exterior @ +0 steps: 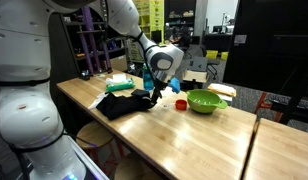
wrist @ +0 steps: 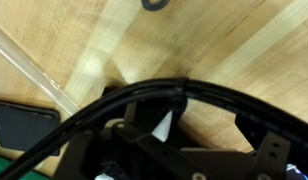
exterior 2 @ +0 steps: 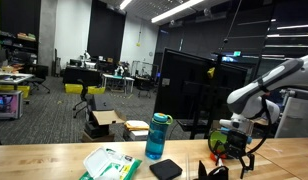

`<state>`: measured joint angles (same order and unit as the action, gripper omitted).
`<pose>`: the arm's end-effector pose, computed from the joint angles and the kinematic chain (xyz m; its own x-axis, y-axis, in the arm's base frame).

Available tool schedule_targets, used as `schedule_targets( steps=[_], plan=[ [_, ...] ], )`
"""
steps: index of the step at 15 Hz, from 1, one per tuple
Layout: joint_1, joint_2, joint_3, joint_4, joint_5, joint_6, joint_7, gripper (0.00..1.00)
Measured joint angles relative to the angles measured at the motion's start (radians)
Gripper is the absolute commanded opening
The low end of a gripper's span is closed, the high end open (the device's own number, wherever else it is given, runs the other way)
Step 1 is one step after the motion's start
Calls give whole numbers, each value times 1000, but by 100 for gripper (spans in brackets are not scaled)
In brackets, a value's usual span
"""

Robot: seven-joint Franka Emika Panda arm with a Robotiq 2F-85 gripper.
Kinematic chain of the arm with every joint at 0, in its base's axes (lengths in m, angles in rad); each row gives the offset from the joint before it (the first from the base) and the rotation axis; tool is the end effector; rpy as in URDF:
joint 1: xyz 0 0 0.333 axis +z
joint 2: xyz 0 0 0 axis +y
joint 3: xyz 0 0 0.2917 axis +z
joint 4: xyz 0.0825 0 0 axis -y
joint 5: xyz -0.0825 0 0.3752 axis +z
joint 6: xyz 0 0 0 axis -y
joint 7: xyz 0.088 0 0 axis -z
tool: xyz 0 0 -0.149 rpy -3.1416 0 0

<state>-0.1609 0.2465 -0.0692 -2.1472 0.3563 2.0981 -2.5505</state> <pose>0.5045 -0.0889 0.2120 -0.4639 0.8001 0.3802 0.8674 0.4975 0.0116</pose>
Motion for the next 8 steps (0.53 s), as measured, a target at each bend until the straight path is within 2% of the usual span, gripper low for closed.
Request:
schedule_targets(
  steps=[1, 3, 8],
  plan=[
    [-1, 2, 2, 0, 10, 0, -10, 74],
    [-3, 3, 7, 2, 25, 0, -24, 61],
    [-3, 7, 14, 15, 27, -5, -27, 22]
  ],
)
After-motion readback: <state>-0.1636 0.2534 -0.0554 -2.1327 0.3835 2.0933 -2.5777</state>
